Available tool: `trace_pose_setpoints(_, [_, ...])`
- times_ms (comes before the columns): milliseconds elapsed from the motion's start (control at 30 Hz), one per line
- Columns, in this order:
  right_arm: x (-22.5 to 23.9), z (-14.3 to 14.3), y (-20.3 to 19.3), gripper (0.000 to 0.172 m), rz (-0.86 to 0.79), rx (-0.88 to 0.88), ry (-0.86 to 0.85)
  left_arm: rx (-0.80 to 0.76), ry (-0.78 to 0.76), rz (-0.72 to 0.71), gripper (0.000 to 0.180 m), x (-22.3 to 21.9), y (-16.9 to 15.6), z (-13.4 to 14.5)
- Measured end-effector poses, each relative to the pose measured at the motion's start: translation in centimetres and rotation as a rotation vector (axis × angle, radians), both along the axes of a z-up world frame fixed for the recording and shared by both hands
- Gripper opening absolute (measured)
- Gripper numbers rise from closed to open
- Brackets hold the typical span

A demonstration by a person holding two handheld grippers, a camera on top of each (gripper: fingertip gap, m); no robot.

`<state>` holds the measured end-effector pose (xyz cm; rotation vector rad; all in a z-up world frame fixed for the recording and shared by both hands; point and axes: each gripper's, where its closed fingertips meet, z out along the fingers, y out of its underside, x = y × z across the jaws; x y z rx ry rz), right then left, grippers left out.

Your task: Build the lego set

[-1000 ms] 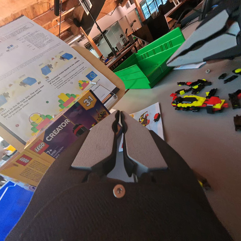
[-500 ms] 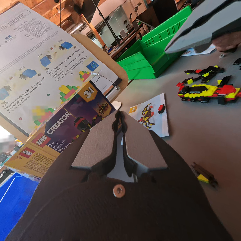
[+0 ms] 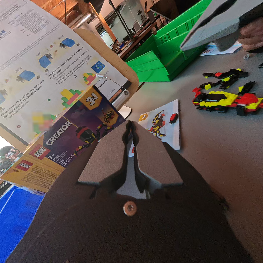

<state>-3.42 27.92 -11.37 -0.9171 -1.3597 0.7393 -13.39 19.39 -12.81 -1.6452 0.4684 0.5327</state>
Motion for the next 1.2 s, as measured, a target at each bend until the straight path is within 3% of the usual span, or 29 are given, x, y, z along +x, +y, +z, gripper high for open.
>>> trace_pose_setpoints(33, [0.1, -0.2, -0.1, 0.0, 0.014, -0.036, -0.022, 0.002, -0.005, 0.007, 0.0, -0.2, 0.0, 0.0])
trace_pose_setpoints(133, [0.7, 0.6, 0.1, 0.0, 0.042, -0.17, -0.003, -0.007, -0.001, 0.029, 0.0, -0.7, 0.0, -0.1])
trace_pose_setpoints(333, [1.6, 0.8, 1.7, 0.0, 0.012, -0.179, -0.024, -0.003, 0.013, -0.01, 0.0, 0.4, 0.1, -0.1])
trace_pose_setpoints(533, [1.9, -0.6, -3.7, 0.0, 0.281, -0.421, -0.289, -0.016, 0.024, -0.005, 0.0, 0.6, 0.4, -0.3])
trace_pose_setpoints(567, [1.9, -1.1, -4.7, 0.01, 0.29, -0.438, -0.348, -0.018, 0.017, 0.002, 0.0, 0.4, 0.4, -0.4])
trace_pose_setpoints(667, [2.1, -3.4, -6.6, 0.023, 0.24, -0.431, -0.549, -0.017, 0.011, 0.022, 0.0, 0.2, 0.7, -0.3])
trace_pose_setpoints(767, [2.7, -5.2, -8.9, 0.024, 0.26, -0.467, -0.691, -0.026, 0.016, 0.024, 0.0, 0.4, 1.0, -0.5])
trace_pose_setpoints(900, [2.5, -6.6, -8.4, 0.033, 0.169, -0.456, -0.74, -0.03, 0.018, 0.015, 0.0, 0.9, 1.0, -0.6])
trace_pose_setpoints(967, [2.7, -7.7, -8.6, 0.046, 0.143, -0.462, -0.799, -0.026, -0.018, 0.003, 0.0, 1.3, 1.1, -0.4])
trace_pose_setpoints(1133, [1.7, -9.0, -6.7, 0.067, -0.001, -0.256, -0.789, -0.034, -0.02, -0.009, 0.0, 1.9, 1.1, -0.5])
trace_pose_setpoints(1200, [1.2, -9.2, -7.4, 0.056, 0.035, -0.249, -0.772, -0.037, -0.021, -0.014, 0.0, 2.0, 1.2, -0.5])
